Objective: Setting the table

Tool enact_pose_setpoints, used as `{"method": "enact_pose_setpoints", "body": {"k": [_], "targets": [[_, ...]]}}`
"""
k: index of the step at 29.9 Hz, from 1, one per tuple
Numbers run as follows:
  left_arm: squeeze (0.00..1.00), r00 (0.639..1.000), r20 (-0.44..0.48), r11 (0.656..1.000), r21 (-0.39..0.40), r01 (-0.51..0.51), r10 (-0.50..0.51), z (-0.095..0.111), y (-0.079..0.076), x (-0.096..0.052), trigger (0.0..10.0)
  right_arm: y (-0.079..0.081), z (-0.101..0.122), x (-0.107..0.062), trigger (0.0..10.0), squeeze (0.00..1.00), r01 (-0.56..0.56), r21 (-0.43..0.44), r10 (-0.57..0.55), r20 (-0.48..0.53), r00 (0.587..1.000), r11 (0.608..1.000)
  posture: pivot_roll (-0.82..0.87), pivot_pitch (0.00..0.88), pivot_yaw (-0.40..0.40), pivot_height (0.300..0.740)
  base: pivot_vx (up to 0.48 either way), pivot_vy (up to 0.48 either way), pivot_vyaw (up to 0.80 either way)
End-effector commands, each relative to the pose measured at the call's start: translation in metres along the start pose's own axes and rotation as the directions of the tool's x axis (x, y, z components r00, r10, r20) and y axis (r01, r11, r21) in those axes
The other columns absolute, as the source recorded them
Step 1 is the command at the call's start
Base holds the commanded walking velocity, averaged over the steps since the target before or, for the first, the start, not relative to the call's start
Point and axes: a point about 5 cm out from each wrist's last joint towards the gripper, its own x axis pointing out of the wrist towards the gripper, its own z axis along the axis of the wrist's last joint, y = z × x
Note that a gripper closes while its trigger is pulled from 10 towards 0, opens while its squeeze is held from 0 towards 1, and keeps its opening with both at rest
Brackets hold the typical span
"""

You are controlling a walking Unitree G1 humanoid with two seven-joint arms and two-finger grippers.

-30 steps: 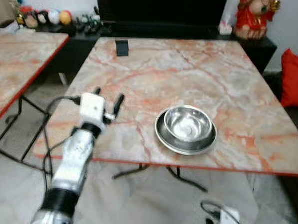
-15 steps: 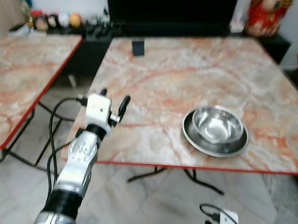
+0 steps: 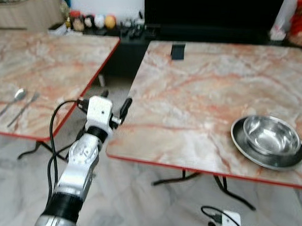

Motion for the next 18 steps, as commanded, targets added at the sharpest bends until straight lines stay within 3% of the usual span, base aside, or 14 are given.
{"method": "enact_pose_setpoints", "body": {"k": [1,18], "targets": [[0.0,1.0,-0.004,1.0,0.017,-0.015,0.015,0.001,0.0068,-0.0006,10.0,0.0096,-0.0008,0.0004,10.0,0.0,-0.027,-0.001,0.027,-0.005,1.0,1.0,0.05,0.0,0.011,0.74,0.0,0.311,0.0],[0.0,1.0,0.0,1.0,0.018,-0.01,0.01,0.0014,0.0071,-0.0008,10.0,0.0135,-0.0017,-0.0001,10.0,0.0,-0.04,0.011,0.04,-0.001,0.999,0.999,0.05,0.0,0.016,0.74,0.0,0.316,0.0]]}}
